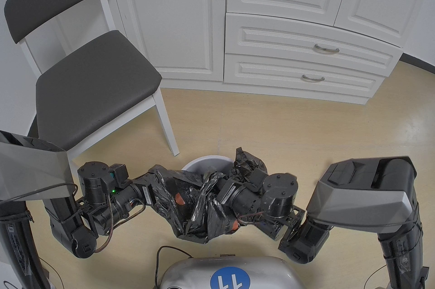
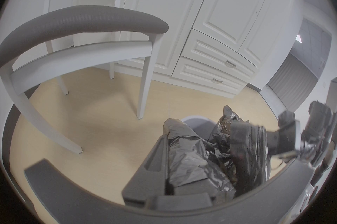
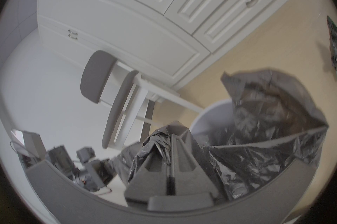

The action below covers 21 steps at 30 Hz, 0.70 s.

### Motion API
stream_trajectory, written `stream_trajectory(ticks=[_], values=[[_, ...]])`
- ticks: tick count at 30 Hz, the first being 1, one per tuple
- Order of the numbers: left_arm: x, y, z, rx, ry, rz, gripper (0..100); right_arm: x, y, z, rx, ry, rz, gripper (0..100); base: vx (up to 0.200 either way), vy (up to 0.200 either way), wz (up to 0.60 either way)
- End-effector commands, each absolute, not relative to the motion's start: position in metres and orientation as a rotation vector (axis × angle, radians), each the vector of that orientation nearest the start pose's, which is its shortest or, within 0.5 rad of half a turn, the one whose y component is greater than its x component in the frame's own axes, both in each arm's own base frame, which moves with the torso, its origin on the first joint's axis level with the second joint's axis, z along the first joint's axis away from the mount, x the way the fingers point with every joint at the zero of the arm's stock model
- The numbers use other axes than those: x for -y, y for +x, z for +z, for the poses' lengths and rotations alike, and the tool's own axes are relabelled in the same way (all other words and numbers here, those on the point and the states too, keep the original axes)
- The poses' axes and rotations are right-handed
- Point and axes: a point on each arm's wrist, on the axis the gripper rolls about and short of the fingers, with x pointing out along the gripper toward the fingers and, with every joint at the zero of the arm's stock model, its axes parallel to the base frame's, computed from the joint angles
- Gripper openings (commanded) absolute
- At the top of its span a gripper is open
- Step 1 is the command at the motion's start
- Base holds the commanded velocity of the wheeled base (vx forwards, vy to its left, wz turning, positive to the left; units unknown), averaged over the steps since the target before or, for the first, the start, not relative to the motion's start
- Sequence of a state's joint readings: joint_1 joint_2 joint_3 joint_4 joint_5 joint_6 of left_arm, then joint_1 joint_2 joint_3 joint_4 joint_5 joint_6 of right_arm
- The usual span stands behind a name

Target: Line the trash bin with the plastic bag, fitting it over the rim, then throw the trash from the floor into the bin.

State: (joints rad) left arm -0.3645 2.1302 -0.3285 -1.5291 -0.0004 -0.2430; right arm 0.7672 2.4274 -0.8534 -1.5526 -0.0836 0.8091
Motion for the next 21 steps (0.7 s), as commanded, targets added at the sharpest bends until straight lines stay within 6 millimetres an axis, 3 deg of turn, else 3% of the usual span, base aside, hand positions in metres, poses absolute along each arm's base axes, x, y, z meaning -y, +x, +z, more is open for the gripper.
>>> stream_trajectory(ticks=[1, 5, 10, 21], values=[[0.105, 0.276, 0.041, -0.296, -0.193, -0.329, 0, -0.291, 0.277, 0.008, -0.335, 0.757, 0.667, 0, 0.0, 0.0, 0.0], [0.104, 0.277, 0.044, -0.285, -0.2, -0.323, 0, -0.294, 0.276, 0.0, -0.349, 0.75, 0.666, 0, 0.0, 0.0, 0.0], [0.095, 0.286, 0.062, -0.202, -0.221, -0.285, 0, -0.285, 0.296, -0.005, -0.32, 0.76, 0.625, 0, 0.0, 0.0, 0.0], [0.07, 0.307, 0.087, -0.067, -0.244, -0.156, 0, -0.286, 0.297, -0.006, -0.312, 0.76, 0.612, 0, 0.0, 0.0, 0.0]])
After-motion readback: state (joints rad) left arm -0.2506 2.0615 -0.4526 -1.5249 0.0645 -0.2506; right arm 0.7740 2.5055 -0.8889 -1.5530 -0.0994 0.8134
